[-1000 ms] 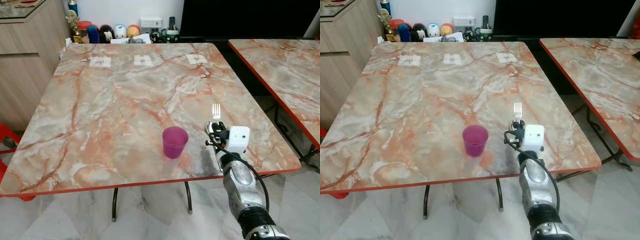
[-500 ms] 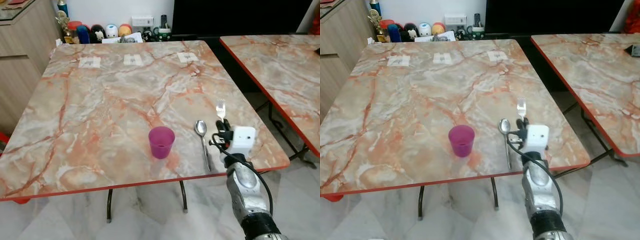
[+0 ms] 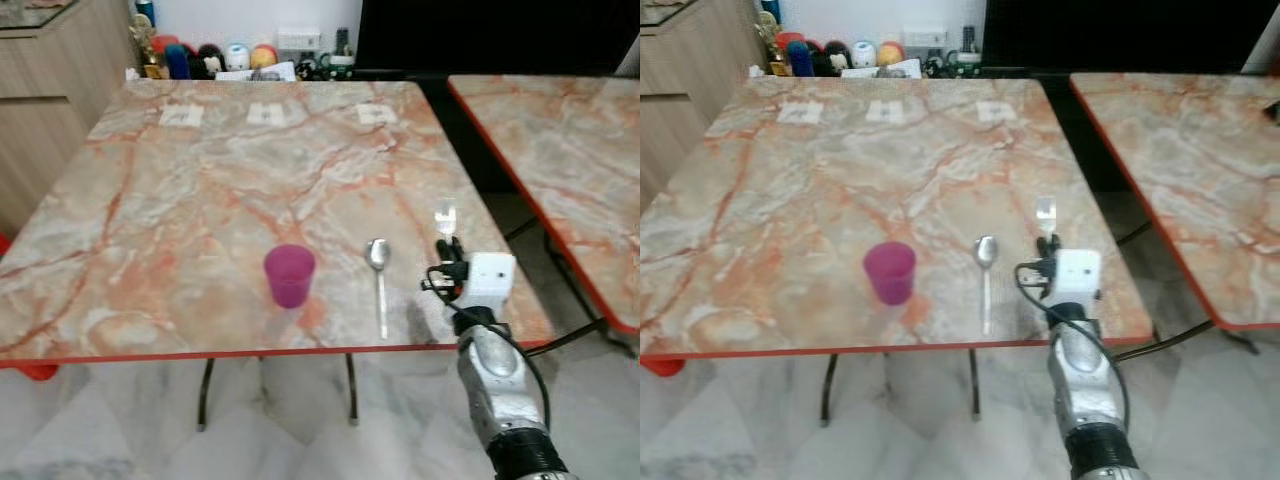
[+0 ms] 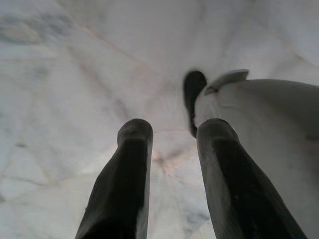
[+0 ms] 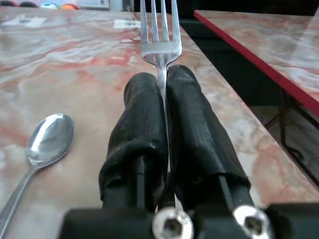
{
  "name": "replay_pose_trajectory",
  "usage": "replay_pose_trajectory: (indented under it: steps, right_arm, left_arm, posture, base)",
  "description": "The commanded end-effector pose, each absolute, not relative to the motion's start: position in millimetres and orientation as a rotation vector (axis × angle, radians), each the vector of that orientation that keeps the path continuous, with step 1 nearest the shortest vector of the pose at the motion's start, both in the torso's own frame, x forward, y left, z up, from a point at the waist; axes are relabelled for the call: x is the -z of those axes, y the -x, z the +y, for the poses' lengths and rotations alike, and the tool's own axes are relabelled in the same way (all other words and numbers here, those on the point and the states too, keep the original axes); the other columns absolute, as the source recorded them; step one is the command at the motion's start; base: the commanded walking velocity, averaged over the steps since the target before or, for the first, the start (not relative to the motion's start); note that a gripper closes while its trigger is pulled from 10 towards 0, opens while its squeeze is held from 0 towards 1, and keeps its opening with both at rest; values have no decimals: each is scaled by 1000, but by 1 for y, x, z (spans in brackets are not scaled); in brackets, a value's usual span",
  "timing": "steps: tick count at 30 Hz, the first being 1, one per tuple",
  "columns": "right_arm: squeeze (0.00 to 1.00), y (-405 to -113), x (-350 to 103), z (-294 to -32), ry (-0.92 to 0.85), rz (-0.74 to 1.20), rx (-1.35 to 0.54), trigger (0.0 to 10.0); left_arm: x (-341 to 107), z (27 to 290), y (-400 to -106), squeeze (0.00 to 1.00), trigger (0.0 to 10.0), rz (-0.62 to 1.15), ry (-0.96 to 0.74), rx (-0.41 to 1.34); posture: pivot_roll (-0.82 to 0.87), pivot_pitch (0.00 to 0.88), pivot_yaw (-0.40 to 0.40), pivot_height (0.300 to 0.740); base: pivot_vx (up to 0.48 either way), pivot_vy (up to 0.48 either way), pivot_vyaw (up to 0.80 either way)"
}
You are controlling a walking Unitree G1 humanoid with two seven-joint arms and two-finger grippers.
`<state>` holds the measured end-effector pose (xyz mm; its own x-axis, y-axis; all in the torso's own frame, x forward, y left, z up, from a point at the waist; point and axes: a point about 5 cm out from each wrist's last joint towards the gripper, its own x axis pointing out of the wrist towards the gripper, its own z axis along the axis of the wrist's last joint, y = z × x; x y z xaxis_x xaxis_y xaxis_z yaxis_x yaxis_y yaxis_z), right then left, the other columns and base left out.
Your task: Setting the table
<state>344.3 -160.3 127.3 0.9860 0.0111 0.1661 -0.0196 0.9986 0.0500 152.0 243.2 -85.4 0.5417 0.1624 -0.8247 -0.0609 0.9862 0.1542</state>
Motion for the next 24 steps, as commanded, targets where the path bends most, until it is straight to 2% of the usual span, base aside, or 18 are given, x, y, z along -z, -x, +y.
replay_pose_trajectory:
  steps: [1,24]
  right_arm:
    - [0,-344,-131,-162,-47,-178,-12,10000]
    - [0,-344,-137,-165,-33,-199,8,10000]
  left_arm:
    - [88,244,-145,0,10000,1008,-110,-138]
    - [87,243,-149,0,10000,1000,-113,-129]
  posture:
    - [3,137,-47,740]
    - [-4,118,-35,740]
  base:
    - [0,-480,0]
    - [0,-480,0]
